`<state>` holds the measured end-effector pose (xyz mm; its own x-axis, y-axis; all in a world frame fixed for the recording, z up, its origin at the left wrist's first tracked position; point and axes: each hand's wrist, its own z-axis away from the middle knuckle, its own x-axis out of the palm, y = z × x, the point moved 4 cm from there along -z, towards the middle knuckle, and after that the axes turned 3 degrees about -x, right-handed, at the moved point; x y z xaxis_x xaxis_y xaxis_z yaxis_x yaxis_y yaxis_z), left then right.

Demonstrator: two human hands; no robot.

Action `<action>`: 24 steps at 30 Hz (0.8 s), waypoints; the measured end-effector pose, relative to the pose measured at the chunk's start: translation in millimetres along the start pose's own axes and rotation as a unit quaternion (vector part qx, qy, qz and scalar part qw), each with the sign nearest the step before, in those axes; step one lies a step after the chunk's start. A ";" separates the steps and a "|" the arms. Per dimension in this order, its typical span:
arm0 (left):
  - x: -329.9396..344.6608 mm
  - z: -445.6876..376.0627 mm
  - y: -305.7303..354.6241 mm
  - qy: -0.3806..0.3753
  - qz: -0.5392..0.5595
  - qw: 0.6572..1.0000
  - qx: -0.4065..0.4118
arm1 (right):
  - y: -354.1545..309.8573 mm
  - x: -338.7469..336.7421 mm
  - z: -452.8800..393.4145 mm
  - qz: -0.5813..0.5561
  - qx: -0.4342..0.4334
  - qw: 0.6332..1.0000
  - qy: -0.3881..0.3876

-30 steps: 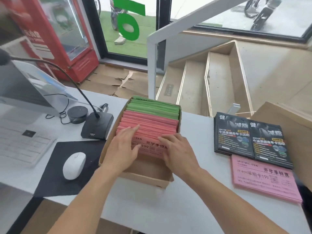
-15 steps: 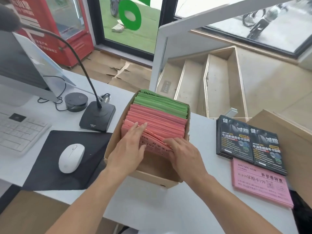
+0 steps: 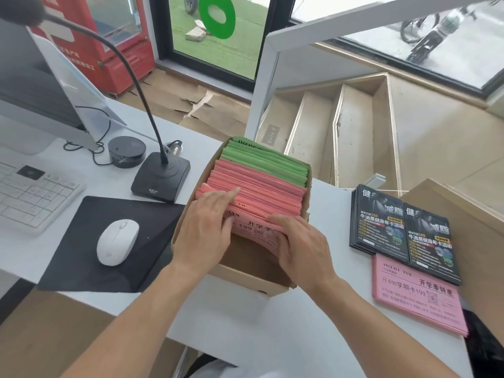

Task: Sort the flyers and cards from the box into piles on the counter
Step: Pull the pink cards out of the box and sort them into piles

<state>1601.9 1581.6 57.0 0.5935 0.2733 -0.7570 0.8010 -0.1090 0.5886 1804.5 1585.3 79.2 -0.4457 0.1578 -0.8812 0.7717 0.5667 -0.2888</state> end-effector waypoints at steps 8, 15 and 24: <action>8.5 0.2 2.7 -0.045 0.019 0.998 -0.026 | 2.9 10.9 -2.3 0.091 0.004 0.996 -0.026; 3.0 3.6 2.9 -0.028 0.012 0.999 -0.019 | 6.3 16.1 -1.4 0.076 0.038 0.995 -0.051; 1.9 2.1 4.3 -0.023 -0.004 0.999 -0.029 | 1.5 12.1 -4.7 0.051 0.047 0.995 -0.070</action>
<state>1606.7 1579.7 57.5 0.5905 0.2296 -0.7737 0.8011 -0.0501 0.5965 1798.2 1591.8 69.9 -0.3001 0.0935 -0.9493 0.8515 0.4749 -0.2224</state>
